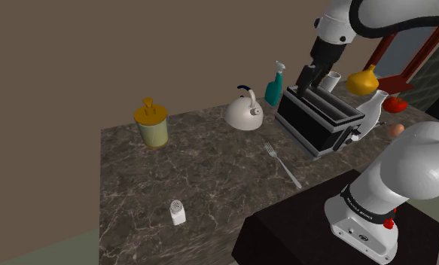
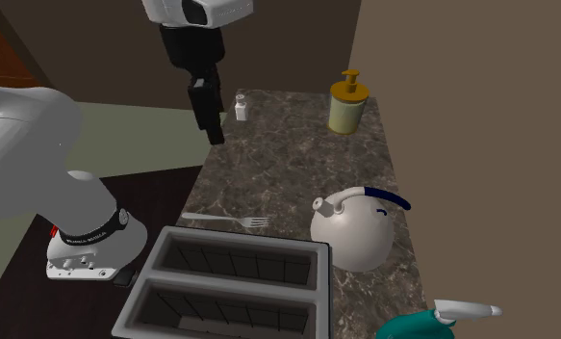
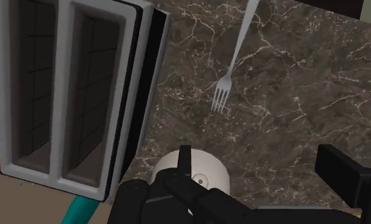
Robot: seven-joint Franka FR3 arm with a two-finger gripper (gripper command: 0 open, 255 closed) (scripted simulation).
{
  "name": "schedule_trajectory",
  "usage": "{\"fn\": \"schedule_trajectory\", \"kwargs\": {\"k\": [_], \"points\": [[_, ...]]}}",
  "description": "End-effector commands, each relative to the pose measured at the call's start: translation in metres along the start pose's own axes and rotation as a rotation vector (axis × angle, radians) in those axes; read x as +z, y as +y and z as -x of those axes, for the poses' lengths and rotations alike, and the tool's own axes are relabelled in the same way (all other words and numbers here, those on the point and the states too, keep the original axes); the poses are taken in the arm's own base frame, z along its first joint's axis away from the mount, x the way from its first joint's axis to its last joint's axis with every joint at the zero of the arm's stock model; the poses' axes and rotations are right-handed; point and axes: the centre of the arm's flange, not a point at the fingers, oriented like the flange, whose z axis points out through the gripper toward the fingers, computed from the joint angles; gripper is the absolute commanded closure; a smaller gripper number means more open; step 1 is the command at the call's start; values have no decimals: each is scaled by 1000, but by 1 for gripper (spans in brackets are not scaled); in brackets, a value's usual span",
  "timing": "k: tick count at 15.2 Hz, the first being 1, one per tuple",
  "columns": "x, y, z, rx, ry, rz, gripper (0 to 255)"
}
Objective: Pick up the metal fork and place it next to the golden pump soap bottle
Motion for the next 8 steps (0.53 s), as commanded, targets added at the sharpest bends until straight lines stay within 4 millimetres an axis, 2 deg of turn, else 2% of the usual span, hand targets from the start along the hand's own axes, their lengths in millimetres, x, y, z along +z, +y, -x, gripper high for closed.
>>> {"fn": "schedule_trajectory", "kwargs": {"k": [1,8], "points": [[29,-3,1,31,2,-5,0],[121,-7,3,134,2,-21,0]]}}
